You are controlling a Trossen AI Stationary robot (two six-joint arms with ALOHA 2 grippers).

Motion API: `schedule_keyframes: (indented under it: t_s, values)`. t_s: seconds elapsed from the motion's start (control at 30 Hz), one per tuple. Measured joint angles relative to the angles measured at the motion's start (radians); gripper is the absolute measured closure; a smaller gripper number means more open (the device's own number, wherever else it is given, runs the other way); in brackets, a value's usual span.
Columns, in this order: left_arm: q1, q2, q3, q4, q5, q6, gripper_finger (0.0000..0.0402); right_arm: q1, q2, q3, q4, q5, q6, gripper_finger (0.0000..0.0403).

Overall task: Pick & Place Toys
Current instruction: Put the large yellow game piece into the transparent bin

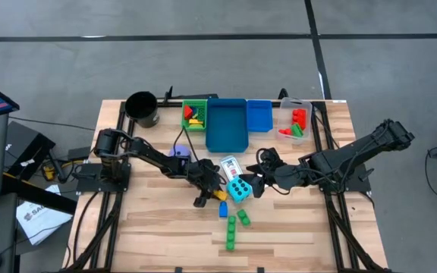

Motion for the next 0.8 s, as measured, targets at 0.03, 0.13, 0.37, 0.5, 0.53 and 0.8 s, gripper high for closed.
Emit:
schedule_keyframes:
  t_s: [0.03,0.13,0.37,0.5,0.53,0.8]
  values:
    - [0.0,0.0,0.0,0.0,0.0,0.0,0.0273,0.0,0.0,0.0,-0.001,0.0,0.0,0.0163]
    - [0.0,0.0,0.0,-0.001,0.0,-0.001,0.027,0.0,0.0,0.0,0.0,0.0,0.0,0.0163]
    - [0.0,-0.017,0.0,-0.035,-0.001,-0.001,0.0271,0.0,0.0,0.0,0.0,0.0,0.0,0.0163]
    - [0.0,-0.061,-0.001,-0.056,-0.005,-0.001,0.0271,0.0,0.0,0.0,0.004,0.0,0.0,0.0163]
    - [0.0,-0.078,-0.001,-0.052,-0.005,-0.001,0.0271,0.0,0.0,0.0,0.007,0.0,0.0,0.0163]
    - [0.0,-0.267,0.0,-0.09,-0.072,-0.001,0.0271,0.0,-0.007,0.0,0.026,-0.013,-0.08,0.0163]
